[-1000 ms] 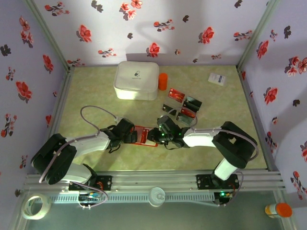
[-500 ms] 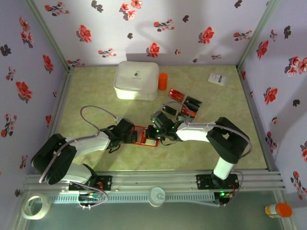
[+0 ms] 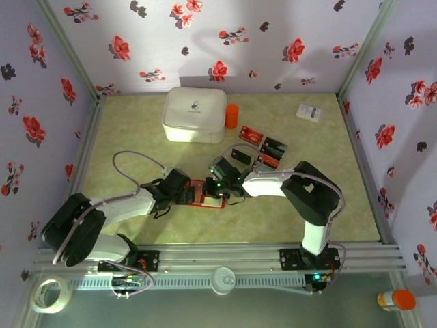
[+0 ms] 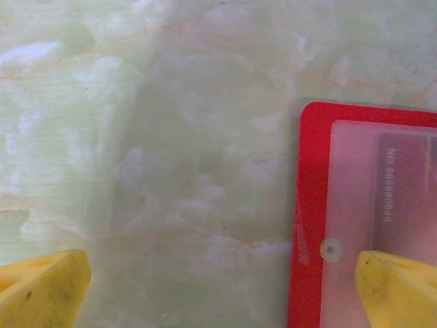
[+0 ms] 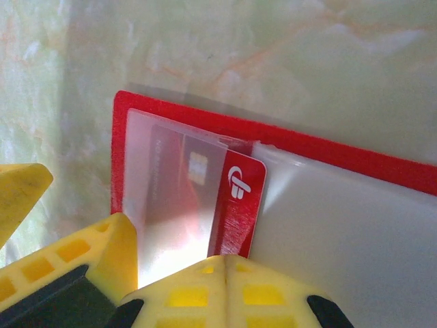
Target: Put the credit cards into the card holder
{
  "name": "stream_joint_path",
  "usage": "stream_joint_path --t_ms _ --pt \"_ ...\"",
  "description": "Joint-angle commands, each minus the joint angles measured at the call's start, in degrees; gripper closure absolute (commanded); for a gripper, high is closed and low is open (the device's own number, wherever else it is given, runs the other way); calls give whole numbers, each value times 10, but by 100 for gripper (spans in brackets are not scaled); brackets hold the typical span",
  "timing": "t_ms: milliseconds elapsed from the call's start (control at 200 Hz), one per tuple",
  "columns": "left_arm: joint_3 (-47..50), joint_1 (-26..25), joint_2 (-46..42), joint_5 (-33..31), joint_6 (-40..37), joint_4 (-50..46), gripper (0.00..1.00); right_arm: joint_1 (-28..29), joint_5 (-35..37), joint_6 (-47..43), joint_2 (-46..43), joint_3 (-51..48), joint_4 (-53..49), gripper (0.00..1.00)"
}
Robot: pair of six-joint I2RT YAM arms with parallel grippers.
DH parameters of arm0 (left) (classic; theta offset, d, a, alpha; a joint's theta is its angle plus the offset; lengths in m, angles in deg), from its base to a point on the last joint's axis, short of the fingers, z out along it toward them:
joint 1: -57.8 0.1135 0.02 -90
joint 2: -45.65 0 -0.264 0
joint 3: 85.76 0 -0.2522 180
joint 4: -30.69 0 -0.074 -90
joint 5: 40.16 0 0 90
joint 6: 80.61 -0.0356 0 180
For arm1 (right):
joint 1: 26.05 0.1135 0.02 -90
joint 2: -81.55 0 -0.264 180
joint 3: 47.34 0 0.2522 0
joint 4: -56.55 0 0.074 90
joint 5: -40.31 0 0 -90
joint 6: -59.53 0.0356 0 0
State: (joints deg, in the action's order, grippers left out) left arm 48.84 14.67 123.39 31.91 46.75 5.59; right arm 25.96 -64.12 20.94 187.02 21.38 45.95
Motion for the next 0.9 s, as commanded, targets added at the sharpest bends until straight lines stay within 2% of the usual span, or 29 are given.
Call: stream_joint_path --t_ms 0,200,475,895 --pt "-5 -2 -16 -8 15 -21 0 0 -8 2 25 15 -5 95" --pt "-15 3 -19 -32 39 -50 0 1 -19 -7 16 30 -15 95" --pt "2 11 -25 -43 61 -63 0 1 13 -35 -40 21 -64 95" --pt "13 14 -32 -48 71 -58 0 7 11 -27 -5 30 -48 96"
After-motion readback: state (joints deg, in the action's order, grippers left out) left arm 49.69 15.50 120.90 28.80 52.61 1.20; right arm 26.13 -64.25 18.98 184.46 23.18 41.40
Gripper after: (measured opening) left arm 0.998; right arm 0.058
